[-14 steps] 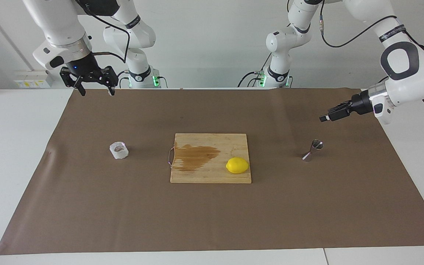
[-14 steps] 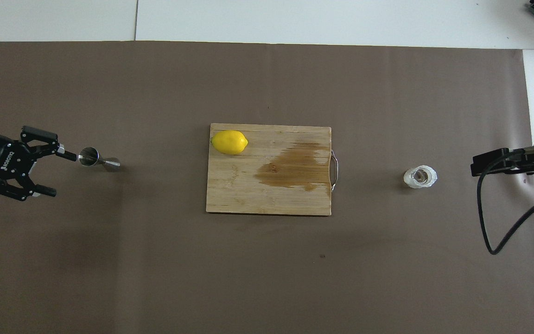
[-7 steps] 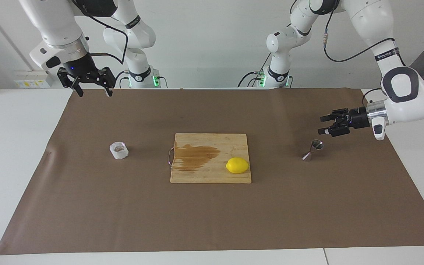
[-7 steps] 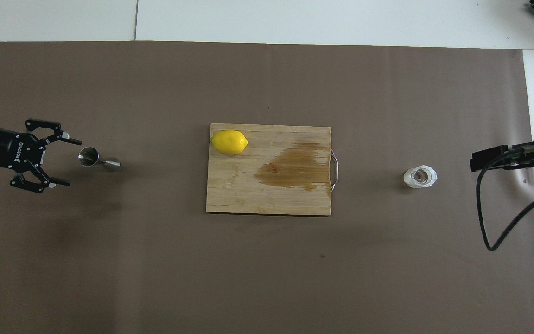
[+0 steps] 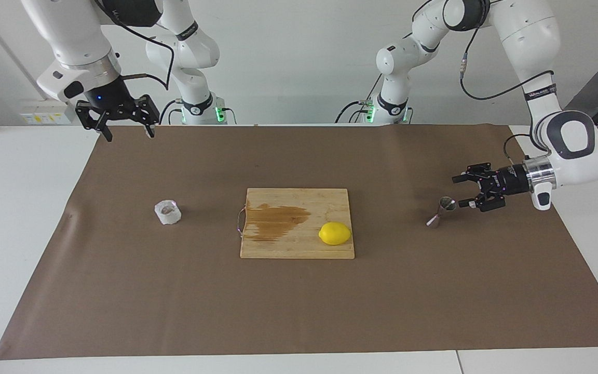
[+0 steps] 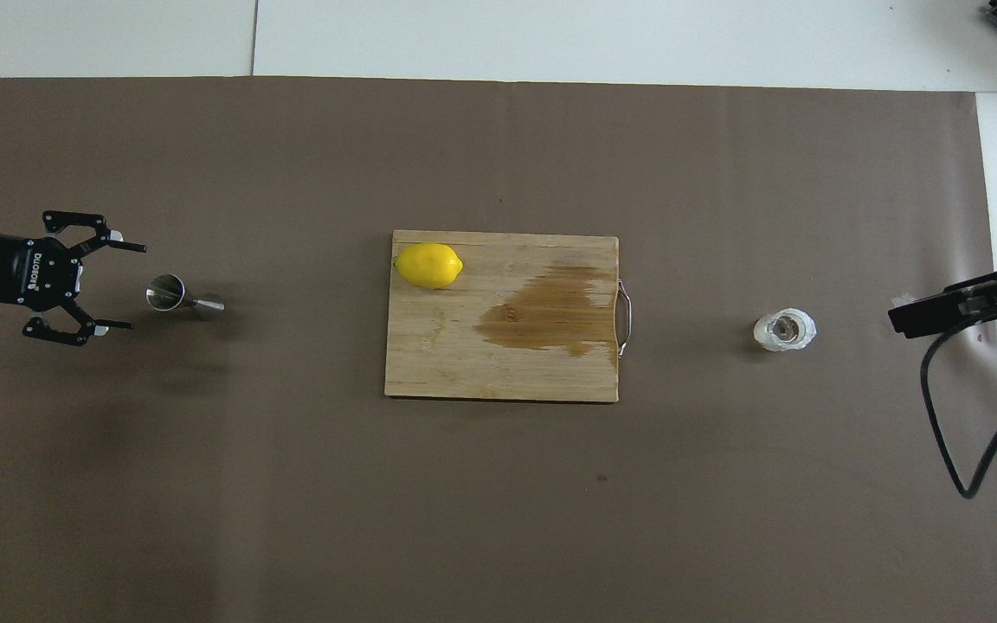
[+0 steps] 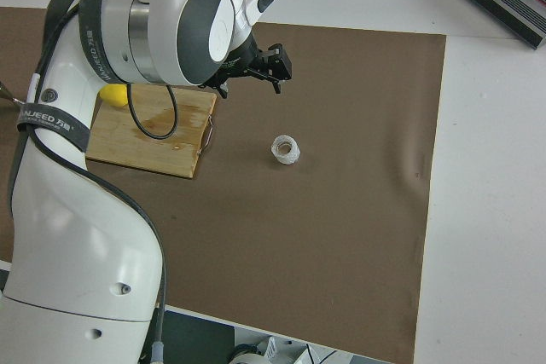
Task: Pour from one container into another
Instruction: 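Close the left gripper on the metal cup while the right gripper advances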
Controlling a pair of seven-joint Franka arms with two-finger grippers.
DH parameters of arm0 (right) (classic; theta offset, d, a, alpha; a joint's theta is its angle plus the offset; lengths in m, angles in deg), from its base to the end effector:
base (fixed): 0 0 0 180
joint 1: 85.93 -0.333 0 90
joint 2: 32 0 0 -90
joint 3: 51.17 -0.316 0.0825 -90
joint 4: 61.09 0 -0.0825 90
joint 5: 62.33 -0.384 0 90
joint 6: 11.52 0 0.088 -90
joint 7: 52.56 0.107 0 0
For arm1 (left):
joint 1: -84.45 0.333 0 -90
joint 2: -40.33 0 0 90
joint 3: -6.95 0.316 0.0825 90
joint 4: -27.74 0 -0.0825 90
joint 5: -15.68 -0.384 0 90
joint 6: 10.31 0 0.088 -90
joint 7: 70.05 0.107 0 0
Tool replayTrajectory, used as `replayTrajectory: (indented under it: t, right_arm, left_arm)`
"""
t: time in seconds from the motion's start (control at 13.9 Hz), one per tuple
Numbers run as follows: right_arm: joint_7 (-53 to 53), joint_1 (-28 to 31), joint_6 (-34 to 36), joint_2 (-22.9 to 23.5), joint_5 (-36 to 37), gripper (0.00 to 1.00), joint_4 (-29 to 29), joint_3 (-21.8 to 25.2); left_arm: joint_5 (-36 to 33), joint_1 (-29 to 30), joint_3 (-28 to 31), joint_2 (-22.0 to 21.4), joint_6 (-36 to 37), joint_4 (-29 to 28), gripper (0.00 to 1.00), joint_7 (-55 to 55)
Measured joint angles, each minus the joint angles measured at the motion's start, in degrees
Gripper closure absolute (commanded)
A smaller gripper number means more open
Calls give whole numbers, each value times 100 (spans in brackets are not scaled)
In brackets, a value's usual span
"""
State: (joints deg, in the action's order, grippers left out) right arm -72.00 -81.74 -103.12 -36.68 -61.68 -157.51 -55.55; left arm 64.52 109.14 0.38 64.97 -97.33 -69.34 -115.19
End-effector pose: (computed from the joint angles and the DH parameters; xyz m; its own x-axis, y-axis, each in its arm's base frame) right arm 0.5306 0.0022 0.6181 0.9418 0.3359 -0.0084 0.3360 -0.9417 0.0157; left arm 0.6026 0.1165 0.3539 0.1640 0.4759 -0.8641 0.9793 -0.1841 0.0845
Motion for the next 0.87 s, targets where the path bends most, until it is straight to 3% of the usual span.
replayTrajectory:
  t: [0.43, 0.87]
  right_arm:
    - [-1760, 16, -116, -18, 0, 0, -109, 3]
    - [-2069, 16, -149, -26, 0, 0, -117, 3]
  left_arm:
    - [22, 52, -6, 483, -78, 98, 0, 0]
    - [191, 52, -33, 562, -99, 99, 0, 14]
